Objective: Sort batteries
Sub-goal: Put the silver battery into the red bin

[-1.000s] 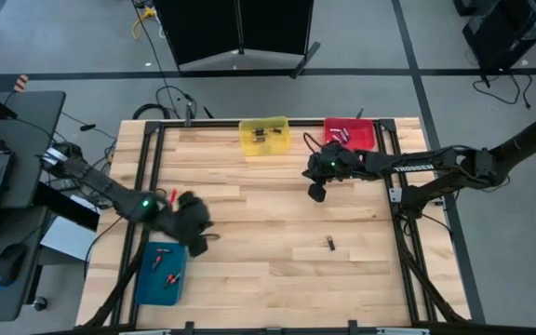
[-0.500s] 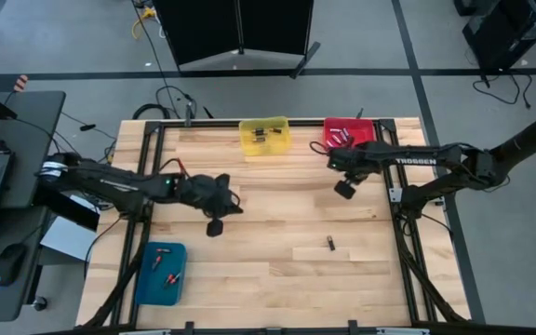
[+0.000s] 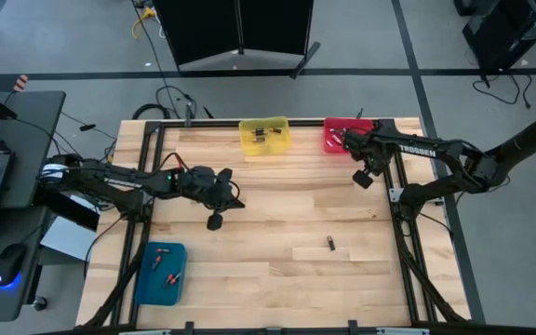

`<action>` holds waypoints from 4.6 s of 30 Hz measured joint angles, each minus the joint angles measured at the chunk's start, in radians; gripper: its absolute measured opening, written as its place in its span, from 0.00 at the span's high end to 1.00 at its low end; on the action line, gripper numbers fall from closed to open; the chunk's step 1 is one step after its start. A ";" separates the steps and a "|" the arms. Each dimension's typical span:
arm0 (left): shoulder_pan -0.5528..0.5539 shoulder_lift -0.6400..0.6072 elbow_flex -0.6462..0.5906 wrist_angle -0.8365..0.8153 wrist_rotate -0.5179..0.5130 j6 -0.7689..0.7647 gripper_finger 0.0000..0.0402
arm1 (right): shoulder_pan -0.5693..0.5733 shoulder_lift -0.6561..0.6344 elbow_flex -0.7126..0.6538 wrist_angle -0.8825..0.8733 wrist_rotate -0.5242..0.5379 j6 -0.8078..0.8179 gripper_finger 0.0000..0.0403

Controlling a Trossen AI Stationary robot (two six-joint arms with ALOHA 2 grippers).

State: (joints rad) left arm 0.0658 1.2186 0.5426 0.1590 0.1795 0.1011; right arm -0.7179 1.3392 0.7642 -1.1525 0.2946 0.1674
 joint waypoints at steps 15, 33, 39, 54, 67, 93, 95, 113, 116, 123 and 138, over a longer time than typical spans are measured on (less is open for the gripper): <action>0.000 0.000 0.000 0.008 0.016 0.001 0.99 | -0.123 0.000 -0.029 0.173 0.039 -0.111 0.79; 0.000 0.000 0.001 0.060 0.003 -0.008 0.99 | 0.152 0.000 -0.017 0.124 0.217 0.027 0.96; 0.000 0.000 0.001 0.058 0.003 -0.007 0.99 | 0.240 0.000 -0.014 0.116 0.263 0.050 0.98; 0.000 0.000 0.001 0.060 0.004 0.002 0.99 | 0.321 0.299 -0.004 0.055 0.266 0.007 0.98; 0.000 0.000 0.001 0.054 0.004 0.003 0.99 | 0.145 0.312 -0.039 0.153 0.368 -0.143 0.98; 0.000 0.000 0.001 0.054 0.004 0.000 0.99 | 0.099 0.312 -0.074 0.259 0.257 -0.281 0.98; 0.000 0.000 0.001 0.056 0.004 0.000 0.99 | 0.132 0.312 -0.052 0.236 0.233 -0.251 0.98; 0.000 0.000 0.001 0.052 0.004 -0.001 0.99 | -0.008 0.307 -0.041 0.198 0.371 -0.126 0.98; 0.000 0.000 0.001 0.052 0.004 -0.001 0.99 | -0.034 0.308 -0.049 0.218 0.373 -0.159 0.98; 0.000 0.000 0.001 0.050 0.004 -0.001 0.99 | -0.037 0.311 -0.050 0.236 0.362 -0.187 0.98; 0.000 0.000 0.001 0.050 0.004 -0.001 0.99 | 0.057 0.297 -0.062 0.245 0.182 -0.280 0.98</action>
State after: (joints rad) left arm 0.0654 1.2182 0.5438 0.2088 0.1837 0.1001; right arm -0.6611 1.6361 0.7021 -0.9077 0.4770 -0.1127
